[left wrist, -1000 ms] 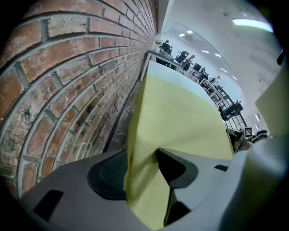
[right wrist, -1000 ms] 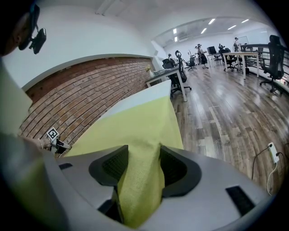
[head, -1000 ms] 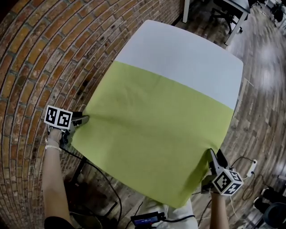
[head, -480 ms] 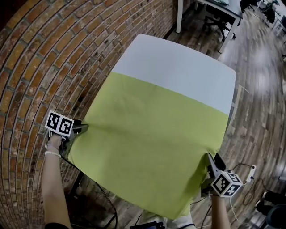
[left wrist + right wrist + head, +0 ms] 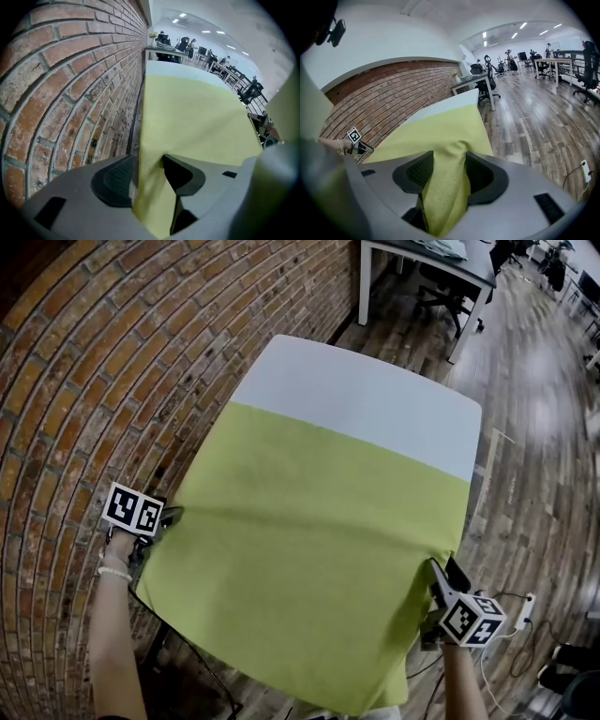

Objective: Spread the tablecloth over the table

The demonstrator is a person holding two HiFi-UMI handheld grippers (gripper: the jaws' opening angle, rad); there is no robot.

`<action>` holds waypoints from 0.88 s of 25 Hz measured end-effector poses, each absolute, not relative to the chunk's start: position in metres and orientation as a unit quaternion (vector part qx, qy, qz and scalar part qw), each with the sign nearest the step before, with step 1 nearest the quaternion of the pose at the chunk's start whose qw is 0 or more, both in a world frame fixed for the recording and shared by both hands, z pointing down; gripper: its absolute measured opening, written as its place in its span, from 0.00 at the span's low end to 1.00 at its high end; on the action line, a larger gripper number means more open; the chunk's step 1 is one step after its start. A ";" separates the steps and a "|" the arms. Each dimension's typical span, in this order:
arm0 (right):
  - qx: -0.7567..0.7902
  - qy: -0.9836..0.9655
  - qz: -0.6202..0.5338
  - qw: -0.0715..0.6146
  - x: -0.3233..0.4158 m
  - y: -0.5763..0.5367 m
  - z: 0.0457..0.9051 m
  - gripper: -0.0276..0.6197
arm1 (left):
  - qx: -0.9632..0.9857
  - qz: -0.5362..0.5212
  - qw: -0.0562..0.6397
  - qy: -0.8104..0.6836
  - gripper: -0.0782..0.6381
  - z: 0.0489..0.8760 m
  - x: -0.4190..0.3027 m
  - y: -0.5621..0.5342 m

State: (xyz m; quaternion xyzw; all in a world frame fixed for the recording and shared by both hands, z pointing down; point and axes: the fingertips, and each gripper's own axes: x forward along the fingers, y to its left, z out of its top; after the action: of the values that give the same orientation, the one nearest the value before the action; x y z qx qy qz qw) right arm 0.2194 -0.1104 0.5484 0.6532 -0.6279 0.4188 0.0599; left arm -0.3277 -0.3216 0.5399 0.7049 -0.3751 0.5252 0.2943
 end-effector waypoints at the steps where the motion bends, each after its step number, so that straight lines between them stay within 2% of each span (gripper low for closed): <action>1: 0.655 -0.628 0.416 0.061 0.223 -0.115 0.548 0.41 | 0.706 0.523 0.289 -0.381 0.42 0.540 -0.324 -0.326; 5: 0.661 -0.628 0.406 0.065 0.237 -0.138 0.548 0.41 | 0.710 0.510 0.272 -0.403 0.36 0.538 -0.307 -0.347; 11: 0.668 -0.625 0.398 0.064 0.253 -0.160 0.548 0.41 | 0.704 0.516 0.246 -0.421 0.36 0.537 -0.295 -0.364; 22: 0.682 -0.621 0.381 0.059 0.282 -0.204 0.548 0.41 | 0.695 0.510 0.207 -0.464 0.26 0.535 -0.268 -0.395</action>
State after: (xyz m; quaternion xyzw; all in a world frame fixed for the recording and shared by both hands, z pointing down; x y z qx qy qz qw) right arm 0.2819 -0.2037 0.5477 0.6821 -0.6213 0.3811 0.0590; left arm -0.2678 -0.3948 0.5348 0.6946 -0.4636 0.5097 0.2070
